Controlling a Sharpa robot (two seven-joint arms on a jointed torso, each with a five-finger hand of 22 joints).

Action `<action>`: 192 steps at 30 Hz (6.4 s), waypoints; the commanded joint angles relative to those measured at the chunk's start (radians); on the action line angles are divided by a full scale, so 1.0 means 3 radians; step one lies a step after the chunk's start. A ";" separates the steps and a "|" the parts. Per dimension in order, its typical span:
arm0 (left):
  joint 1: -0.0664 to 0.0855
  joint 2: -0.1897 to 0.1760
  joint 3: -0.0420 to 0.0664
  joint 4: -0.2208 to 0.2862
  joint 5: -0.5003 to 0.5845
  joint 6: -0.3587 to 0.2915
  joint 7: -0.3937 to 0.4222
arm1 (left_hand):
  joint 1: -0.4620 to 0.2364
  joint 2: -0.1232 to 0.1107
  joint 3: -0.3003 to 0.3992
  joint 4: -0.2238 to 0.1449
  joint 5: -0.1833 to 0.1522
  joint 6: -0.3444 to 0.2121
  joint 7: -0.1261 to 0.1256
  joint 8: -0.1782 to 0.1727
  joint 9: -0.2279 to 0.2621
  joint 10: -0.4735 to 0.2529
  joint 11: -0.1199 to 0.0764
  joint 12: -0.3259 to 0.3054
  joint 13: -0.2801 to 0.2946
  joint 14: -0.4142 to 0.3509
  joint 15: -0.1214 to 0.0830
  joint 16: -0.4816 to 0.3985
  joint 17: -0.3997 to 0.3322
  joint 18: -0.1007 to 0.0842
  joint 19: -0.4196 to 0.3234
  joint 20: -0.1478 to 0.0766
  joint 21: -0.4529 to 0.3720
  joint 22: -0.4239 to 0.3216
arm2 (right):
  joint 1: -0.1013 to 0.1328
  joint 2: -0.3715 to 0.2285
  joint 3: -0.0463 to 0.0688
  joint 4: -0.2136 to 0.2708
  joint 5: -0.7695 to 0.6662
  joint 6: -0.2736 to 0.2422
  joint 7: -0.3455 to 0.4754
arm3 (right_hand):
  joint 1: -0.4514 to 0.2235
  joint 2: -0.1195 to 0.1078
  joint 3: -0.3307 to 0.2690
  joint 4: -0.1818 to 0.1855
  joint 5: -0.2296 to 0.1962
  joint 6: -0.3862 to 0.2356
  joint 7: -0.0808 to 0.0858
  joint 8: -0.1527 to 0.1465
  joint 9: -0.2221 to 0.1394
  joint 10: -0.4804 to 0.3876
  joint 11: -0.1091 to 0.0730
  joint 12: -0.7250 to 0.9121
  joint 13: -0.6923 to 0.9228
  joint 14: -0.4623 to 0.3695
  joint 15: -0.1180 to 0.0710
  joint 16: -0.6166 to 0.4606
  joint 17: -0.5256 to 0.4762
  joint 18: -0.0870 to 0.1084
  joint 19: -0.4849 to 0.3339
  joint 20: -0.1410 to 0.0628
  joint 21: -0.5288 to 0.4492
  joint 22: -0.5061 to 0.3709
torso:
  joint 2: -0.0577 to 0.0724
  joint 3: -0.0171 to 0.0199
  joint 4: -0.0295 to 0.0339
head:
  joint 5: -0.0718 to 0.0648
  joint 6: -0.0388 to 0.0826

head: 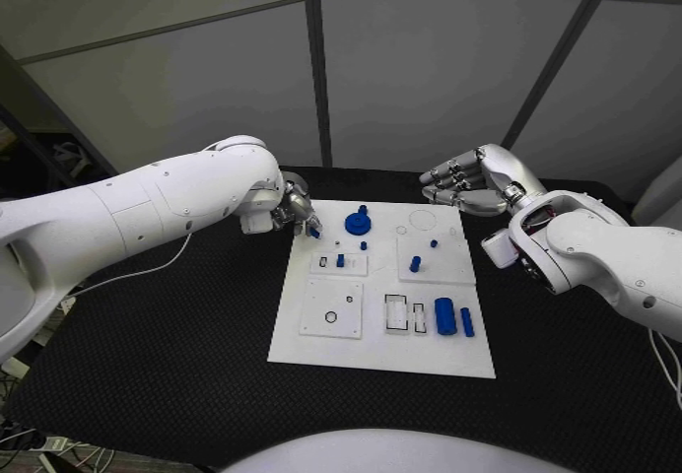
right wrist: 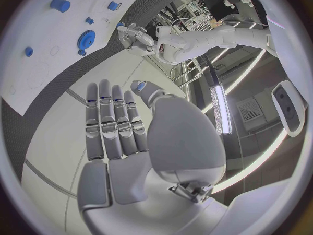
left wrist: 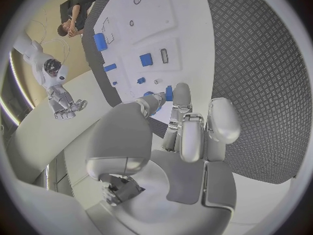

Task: Assemble the parts on the task board

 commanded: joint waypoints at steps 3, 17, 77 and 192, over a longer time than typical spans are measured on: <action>0.0005 -0.0125 -0.0004 0.0280 0.0073 -0.0394 -0.0016 | -0.0114 -0.0026 0.0531 -0.0451 0.0090 0.0006 -0.0041 0.0077 0.0054 0.0123 -0.0087 0.0042 0.0013 0.0189 -0.0034 0.0018 0.0193 -0.0121 0.0045 -0.0018 0.0039 0.0031 | 0.0005 0.0004 0.0002 -0.0005 -0.0001 0.0024 0.0023 | -0.0015 0.0013 -0.0007 -0.0012 0.0018 -0.0008 0.0004 -0.0008 -0.0004 -0.0021 0.0007 -0.0006 -0.0004 -0.0024 -0.0004 0.0001 -0.0003 0.0033 0.0019 0.0014 -0.0017 -0.0003 | 0.0001 0.0000 -0.0001 | 0.0018 -0.0005; -0.0105 -0.0402 -0.0105 0.0851 -0.0325 -0.0832 -0.0031 | -0.0249 -0.0074 0.0670 -0.0526 0.0239 0.0006 -0.0064 0.0179 0.0116 0.0199 -0.0109 0.0172 0.0151 0.0193 -0.0053 0.0022 0.0202 -0.0134 0.0082 -0.0037 0.0092 0.0089 | 0.0005 0.0007 0.0002 -0.0017 -0.0001 0.0032 0.0022 | -0.0016 0.0011 -0.0008 -0.0012 0.0025 -0.0009 0.0005 -0.0008 -0.0004 -0.0022 0.0008 -0.0006 -0.0004 -0.0024 -0.0004 0.0001 -0.0005 0.0033 0.0020 0.0014 -0.0019 -0.0004 | 0.0002 -0.0001 0.0000 | 0.0022 -0.0031; -0.0262 -0.0402 -0.0118 0.1044 -0.0812 -0.0548 -0.0081 | -0.0387 -0.0099 0.0783 -0.0587 0.0280 0.0020 -0.0094 0.0276 0.0160 0.0287 -0.0136 0.0313 0.0306 0.0196 -0.0079 0.0025 0.0209 -0.0163 0.0156 -0.0061 0.0213 0.0209 | 0.0005 -0.0017 0.0002 0.0004 -0.0070 0.0047 0.0022 | -0.0017 0.0008 -0.0009 -0.0014 0.0062 -0.0012 0.0006 -0.0008 -0.0004 -0.0023 0.0009 -0.0006 -0.0004 -0.0023 -0.0003 0.0002 -0.0015 0.0033 0.0026 0.0014 -0.0028 -0.0010 | 0.0005 -0.0001 -0.0007 | 0.0016 -0.0073; -0.0268 -0.0365 -0.0005 0.0905 -0.0004 -0.1917 0.1235 | 0.0624 -0.0097 -0.1148 -0.0024 0.0177 -0.0586 0.0291 -0.0312 -0.0763 -0.1007 0.0292 -0.0488 -0.0377 -0.1274 0.0304 -0.2075 -0.2346 0.0163 -0.1092 0.0281 -0.2356 -0.1628 | 0.0005 -0.0034 0.0002 -0.0002 -0.0180 0.0048 0.0005 | 0.0037 0.0015 0.0009 -0.0059 0.0098 -0.0006 0.0005 0.0001 -0.0001 -0.0038 0.0009 -0.0008 -0.0006 -0.0031 -0.0004 0.0001 -0.0050 0.0033 0.0042 0.0008 -0.0051 -0.0023 | 0.0005 -0.0004 -0.0008 | -0.0087 0.0013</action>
